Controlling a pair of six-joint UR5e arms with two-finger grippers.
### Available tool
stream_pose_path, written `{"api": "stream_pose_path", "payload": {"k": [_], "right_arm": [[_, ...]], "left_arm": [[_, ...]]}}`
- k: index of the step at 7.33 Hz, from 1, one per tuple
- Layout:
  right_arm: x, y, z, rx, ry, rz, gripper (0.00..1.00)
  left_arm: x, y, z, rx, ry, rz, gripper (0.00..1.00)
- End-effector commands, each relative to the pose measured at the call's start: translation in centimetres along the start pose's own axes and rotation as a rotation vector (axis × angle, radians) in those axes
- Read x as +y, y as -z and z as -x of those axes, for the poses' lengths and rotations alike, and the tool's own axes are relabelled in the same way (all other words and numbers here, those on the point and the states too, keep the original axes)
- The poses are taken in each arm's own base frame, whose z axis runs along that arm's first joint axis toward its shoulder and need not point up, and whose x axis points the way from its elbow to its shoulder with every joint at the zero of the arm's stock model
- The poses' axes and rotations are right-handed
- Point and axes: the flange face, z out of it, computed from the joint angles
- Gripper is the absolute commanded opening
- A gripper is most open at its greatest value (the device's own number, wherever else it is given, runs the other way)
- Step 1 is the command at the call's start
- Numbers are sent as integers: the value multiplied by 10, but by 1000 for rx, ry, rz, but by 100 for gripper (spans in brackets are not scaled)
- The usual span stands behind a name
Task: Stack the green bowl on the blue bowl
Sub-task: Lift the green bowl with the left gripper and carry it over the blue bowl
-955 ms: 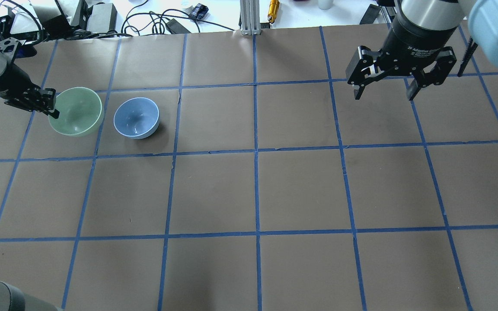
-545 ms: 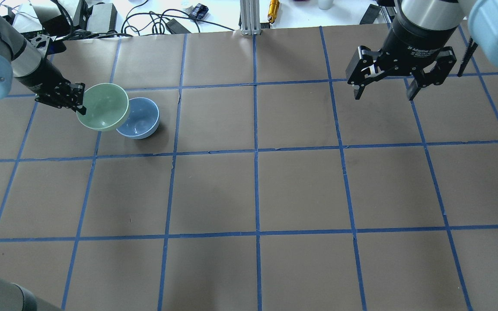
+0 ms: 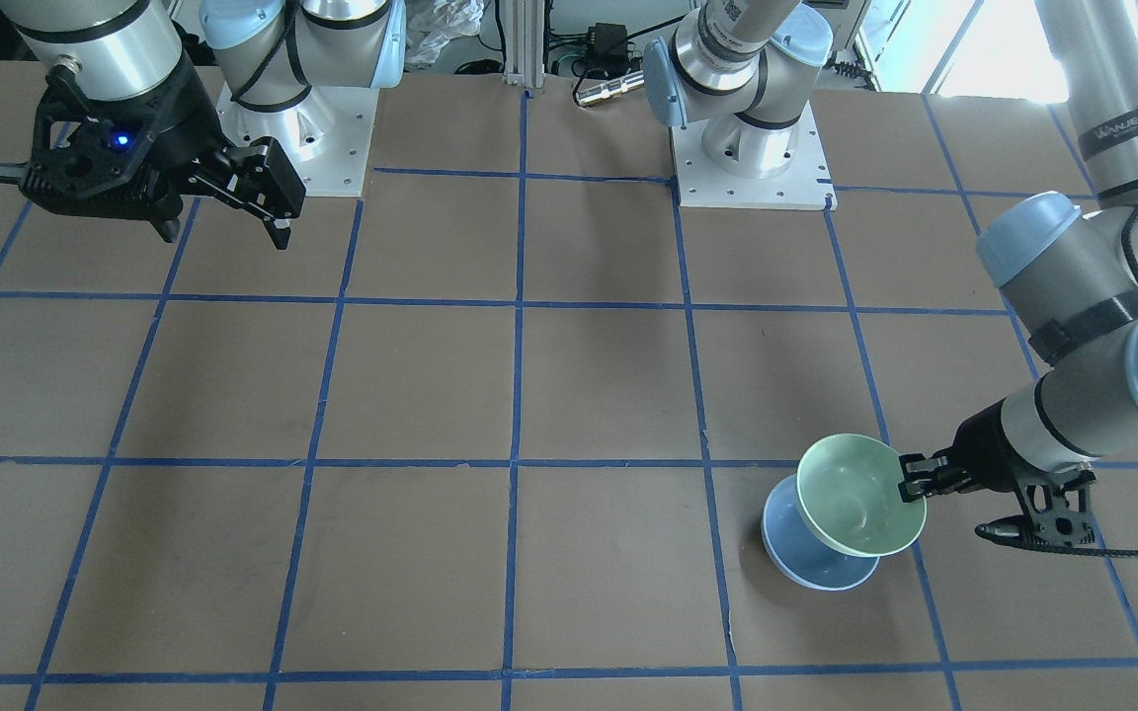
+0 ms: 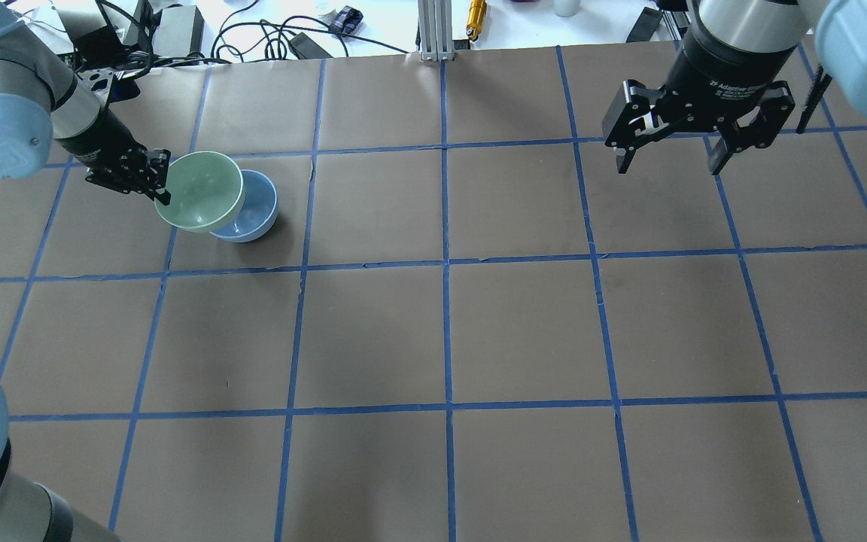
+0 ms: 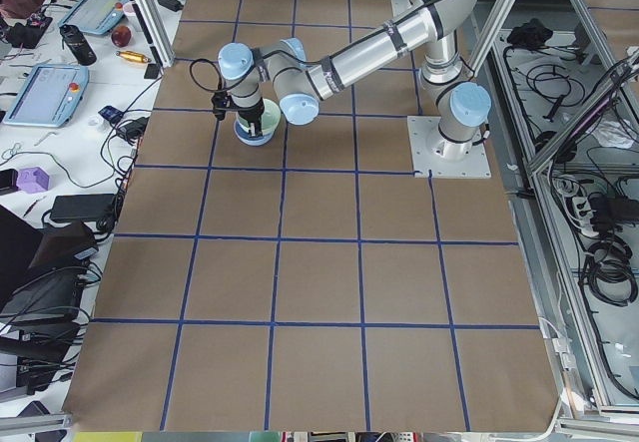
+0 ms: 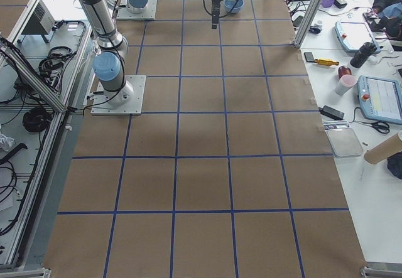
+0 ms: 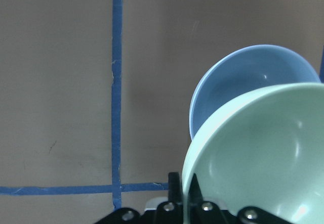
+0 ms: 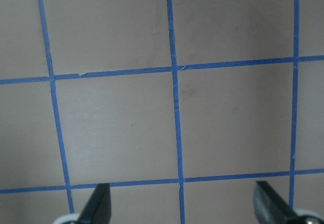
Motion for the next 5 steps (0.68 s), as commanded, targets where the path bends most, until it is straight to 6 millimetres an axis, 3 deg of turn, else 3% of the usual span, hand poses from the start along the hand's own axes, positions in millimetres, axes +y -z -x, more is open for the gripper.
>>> {"api": "stream_pose_path", "payload": {"k": [1,5], "right_arm": [[0,0,0,0,0,0,100],[0,0,0,0,0,0,100]], "left_arm": [[-5,-8,-3,2,-6,7,0],[-16,-17,0,1,-7,1,0]]}}
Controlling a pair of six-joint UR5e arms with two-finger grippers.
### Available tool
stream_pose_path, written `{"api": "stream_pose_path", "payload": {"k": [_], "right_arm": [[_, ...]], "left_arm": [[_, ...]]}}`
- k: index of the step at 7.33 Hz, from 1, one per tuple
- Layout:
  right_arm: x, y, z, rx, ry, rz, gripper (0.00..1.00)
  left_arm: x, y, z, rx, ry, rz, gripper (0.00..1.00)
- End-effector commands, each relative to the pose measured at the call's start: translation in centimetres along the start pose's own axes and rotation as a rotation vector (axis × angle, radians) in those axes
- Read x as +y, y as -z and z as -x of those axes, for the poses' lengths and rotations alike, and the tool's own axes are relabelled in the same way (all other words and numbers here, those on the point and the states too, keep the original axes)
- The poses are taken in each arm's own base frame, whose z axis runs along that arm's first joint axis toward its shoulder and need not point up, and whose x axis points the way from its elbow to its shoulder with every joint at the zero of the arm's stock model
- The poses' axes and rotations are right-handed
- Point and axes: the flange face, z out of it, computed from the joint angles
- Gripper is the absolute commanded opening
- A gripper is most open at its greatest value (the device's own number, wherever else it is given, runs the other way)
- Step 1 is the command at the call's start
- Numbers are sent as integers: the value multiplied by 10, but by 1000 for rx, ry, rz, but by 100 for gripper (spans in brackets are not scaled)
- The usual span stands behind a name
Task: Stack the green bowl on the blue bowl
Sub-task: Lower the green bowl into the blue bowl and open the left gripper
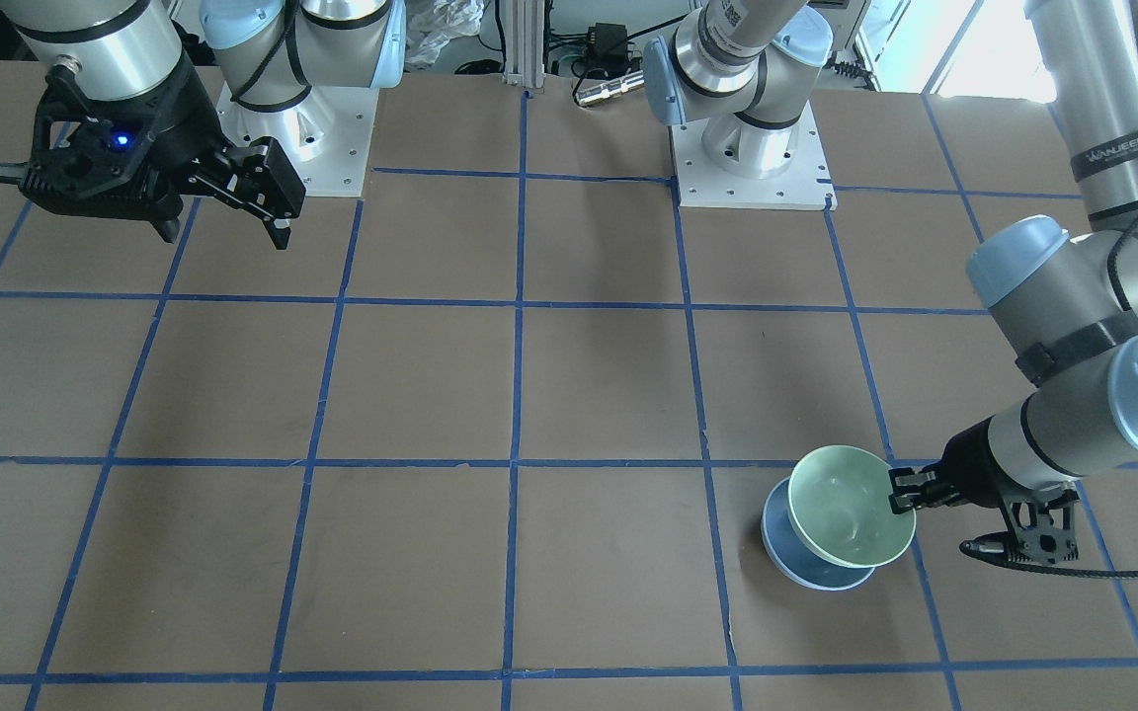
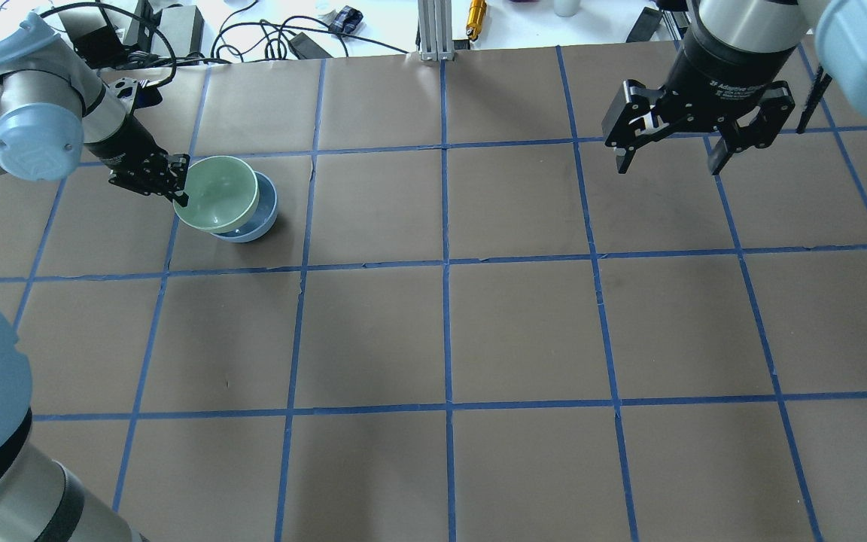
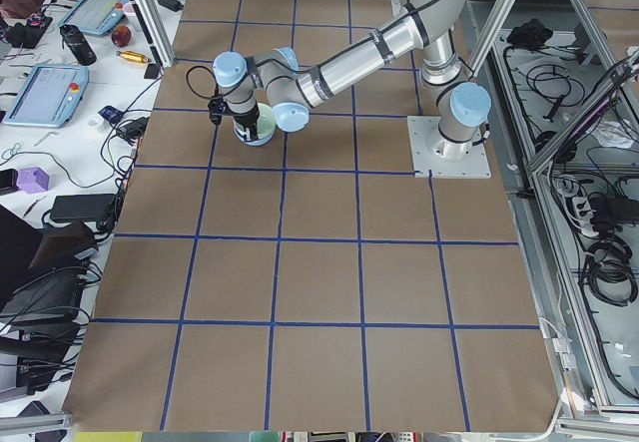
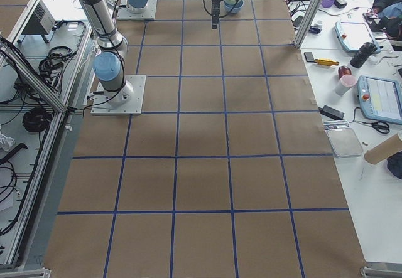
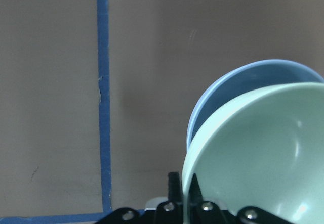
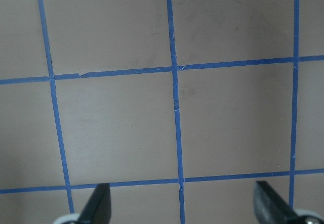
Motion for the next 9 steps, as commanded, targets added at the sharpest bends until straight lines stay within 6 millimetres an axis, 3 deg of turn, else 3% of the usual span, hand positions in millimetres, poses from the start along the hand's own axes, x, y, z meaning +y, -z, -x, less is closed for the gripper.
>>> {"api": "stream_pose_path", "payload": {"k": [1,5,6,7,8,9], "right_arm": [[0,0,0,0,0,0,100],[0,0,0,0,0,0,100],[0,0,0,0,0,0,100],[0,0,0,0,0,-1,100],[0,0,0,0,0,0,100],[0,0,0,0,0,0,100]], "left_arm": [[-3,-1,-3,1,-5,-3,0],[-8,-7,-10,23,22,-1,0],[-8,-8,-10,22,25,1,9],[-7,-8,-10,22,12,1,53],[-7,-9,-10,21,9,3,70],[-7,-9,-10,22,12,2,73]]}}
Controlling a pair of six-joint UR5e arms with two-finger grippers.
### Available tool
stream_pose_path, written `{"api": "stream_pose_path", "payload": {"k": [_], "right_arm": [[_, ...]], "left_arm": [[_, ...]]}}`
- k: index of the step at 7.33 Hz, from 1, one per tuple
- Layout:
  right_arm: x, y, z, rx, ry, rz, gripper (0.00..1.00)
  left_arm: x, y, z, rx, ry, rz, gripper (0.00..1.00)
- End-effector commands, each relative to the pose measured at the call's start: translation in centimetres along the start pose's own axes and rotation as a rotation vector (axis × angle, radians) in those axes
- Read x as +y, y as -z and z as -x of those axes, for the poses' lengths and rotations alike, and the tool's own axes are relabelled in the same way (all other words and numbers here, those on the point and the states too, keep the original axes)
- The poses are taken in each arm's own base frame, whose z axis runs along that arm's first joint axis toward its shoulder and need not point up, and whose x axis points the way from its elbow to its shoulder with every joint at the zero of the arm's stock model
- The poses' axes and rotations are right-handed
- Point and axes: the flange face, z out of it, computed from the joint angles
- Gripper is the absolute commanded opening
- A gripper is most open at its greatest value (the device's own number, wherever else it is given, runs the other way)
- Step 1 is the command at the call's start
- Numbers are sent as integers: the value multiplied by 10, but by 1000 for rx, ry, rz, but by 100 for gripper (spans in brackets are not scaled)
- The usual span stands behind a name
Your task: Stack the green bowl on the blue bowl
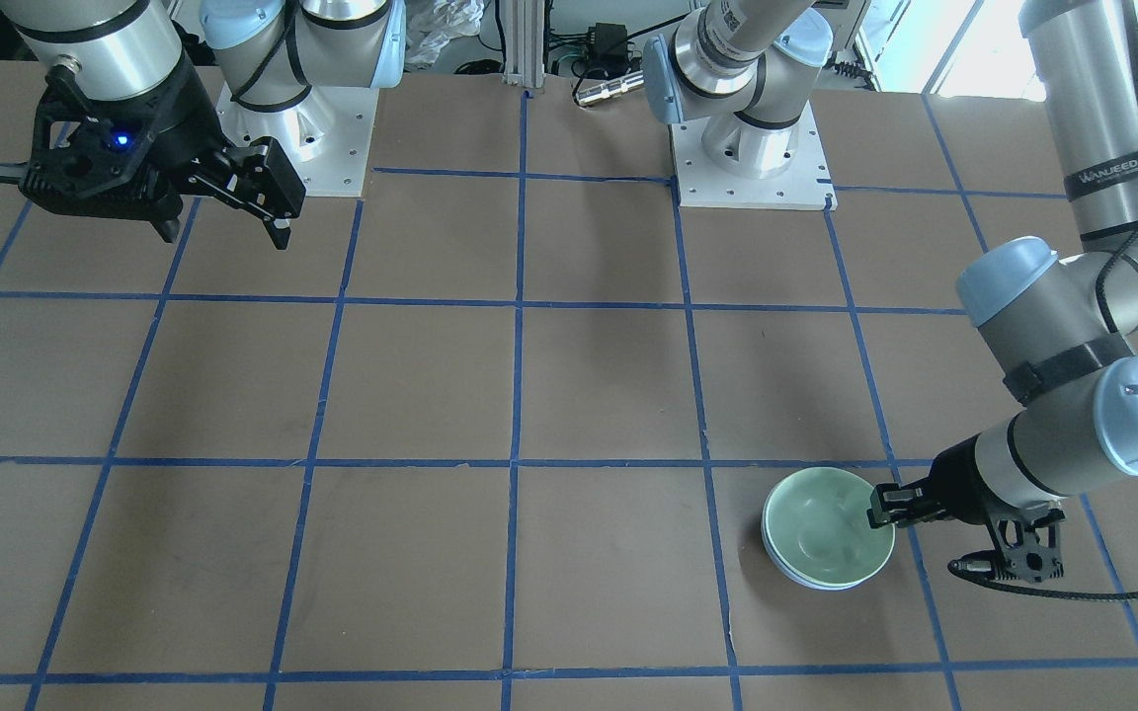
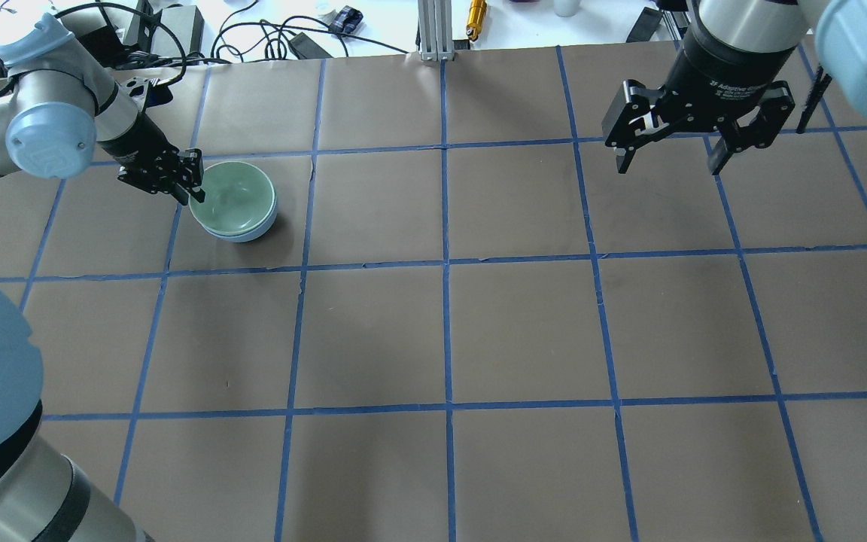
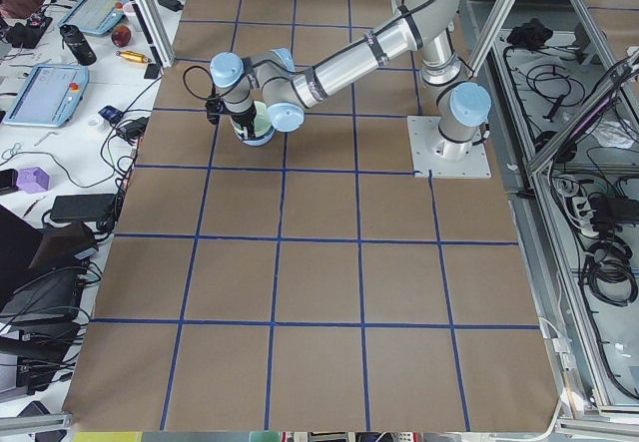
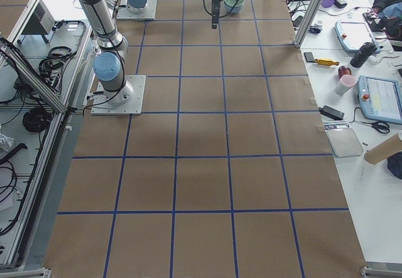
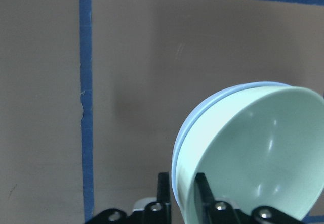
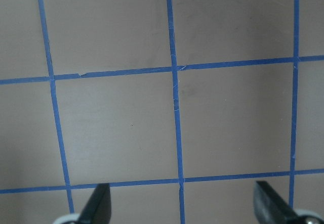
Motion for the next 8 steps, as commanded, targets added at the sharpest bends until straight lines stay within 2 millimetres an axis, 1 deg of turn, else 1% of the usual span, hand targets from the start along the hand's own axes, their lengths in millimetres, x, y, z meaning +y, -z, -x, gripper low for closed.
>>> {"api": "stream_pose_path", "payload": {"k": [1,2,3,4,5,6,7,8], "right_arm": [[0,0,0,0,0,-1,100],[0,0,0,0,0,0,100],[0,0,0,0,0,0,100],[0,0,0,0,0,0,100],[0,0,0,0,0,0,100],[0,0,0,0,0,0,100],[0,-1,0,0,0,2,100],[0,-1,0,0,0,2,100]], "left_arm": [[-1,4,0,-2,9,-8,74],[0,24,-9,-14,0,-37,78],[8,64,-53,-55,-54,-70,83],[24,105,-107,-141,-84,-37,84],[46,143,-149,-141,-28,-9,84],[69,172,-177,-134,1,-20,86],[93,191,-203,-135,-3,-48,92],[120,207,-227,-136,1,-45,93]]}}
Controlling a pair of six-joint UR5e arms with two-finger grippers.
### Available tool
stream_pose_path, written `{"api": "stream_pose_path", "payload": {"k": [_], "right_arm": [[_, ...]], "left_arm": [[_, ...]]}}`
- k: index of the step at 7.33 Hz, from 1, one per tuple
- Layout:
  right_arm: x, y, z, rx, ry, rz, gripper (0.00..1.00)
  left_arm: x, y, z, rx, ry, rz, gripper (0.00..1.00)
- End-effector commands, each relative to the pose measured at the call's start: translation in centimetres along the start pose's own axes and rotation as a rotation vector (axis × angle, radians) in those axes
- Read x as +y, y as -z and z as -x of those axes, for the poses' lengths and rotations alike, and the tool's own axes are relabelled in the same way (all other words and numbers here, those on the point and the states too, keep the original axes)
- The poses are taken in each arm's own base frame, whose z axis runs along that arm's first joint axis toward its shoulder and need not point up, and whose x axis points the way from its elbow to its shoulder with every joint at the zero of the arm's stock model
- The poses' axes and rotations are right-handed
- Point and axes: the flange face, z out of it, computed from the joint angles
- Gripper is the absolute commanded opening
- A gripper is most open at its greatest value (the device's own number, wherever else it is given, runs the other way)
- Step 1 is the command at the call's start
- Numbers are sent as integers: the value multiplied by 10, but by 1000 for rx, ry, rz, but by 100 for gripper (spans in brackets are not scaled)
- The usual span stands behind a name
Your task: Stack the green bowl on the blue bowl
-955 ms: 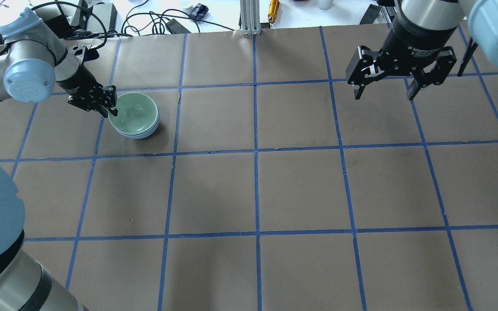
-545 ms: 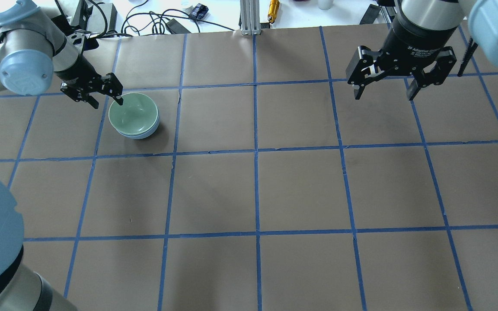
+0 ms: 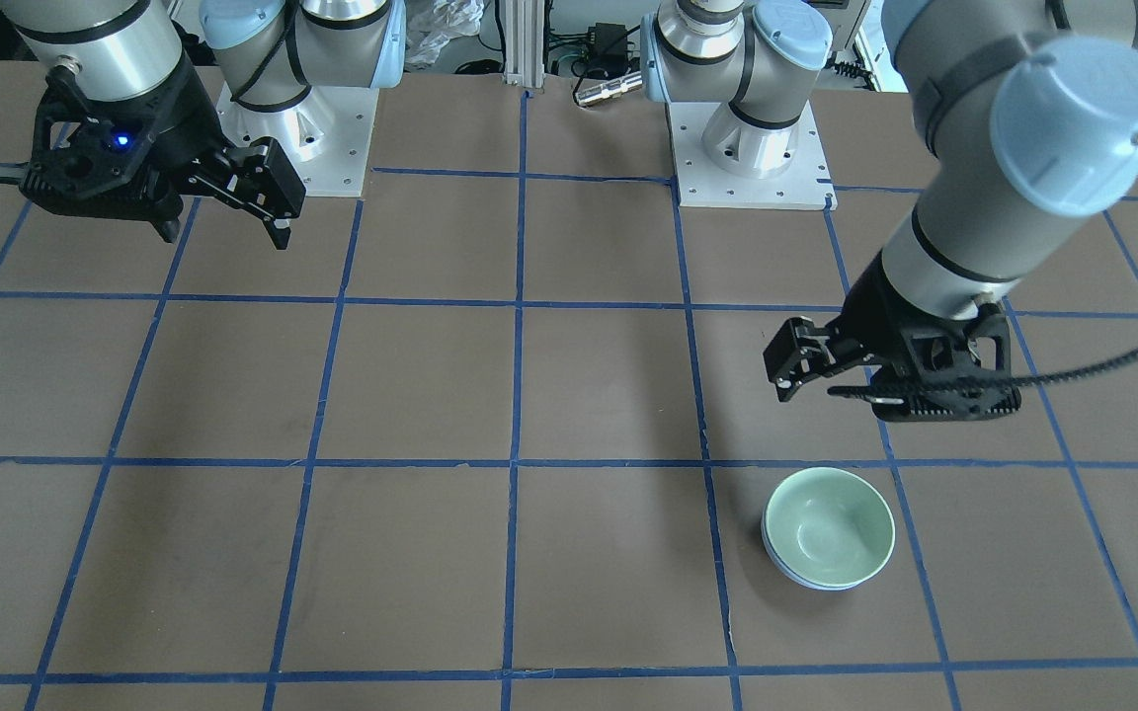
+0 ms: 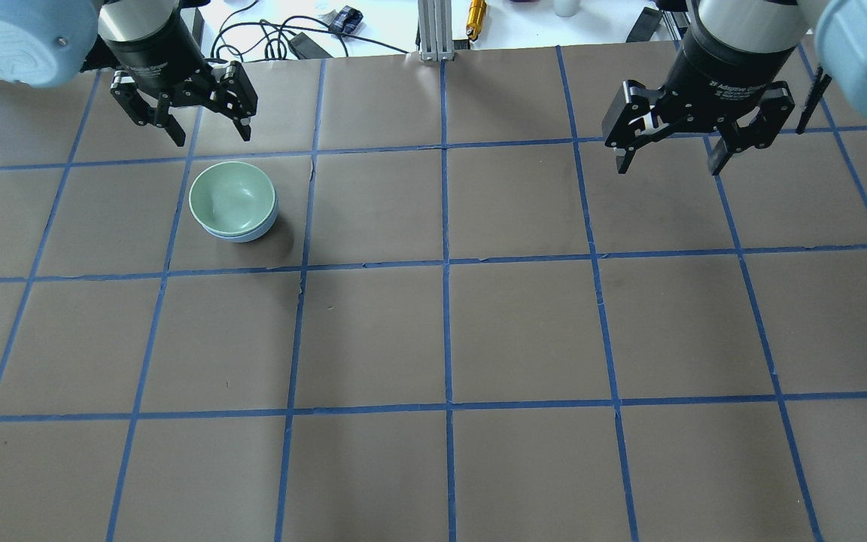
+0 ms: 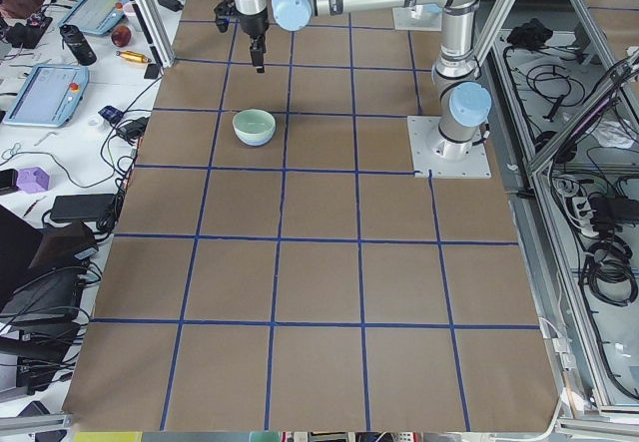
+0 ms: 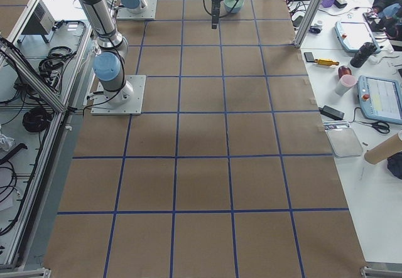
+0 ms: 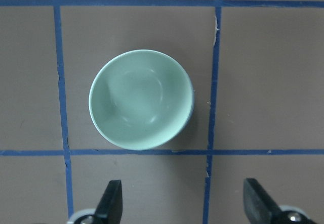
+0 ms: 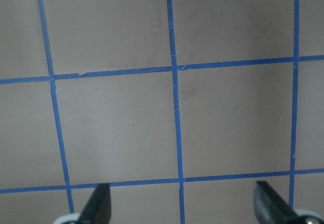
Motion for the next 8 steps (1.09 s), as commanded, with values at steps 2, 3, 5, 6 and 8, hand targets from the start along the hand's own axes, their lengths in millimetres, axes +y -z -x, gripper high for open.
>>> {"api": "stream_pose_path", "payload": {"k": [2,3,5,6,8], "right_arm": [[0,0,0,0,0,-1,100],[0,0,0,0,0,-1,100],[0,0,0,0,0,-1,100],[0,0,0,0,0,-1,100],[0,0,0,0,0,-1,100]], "left_arm": [[72,62,-38,-1,10,6,100],[81,69,-34,-3,14,7,100],[92,72,-28,-1,8,9,100],[92,68,-26,-3,8,-6,100],[91,64,-27,-8,8,-16,100]]}}
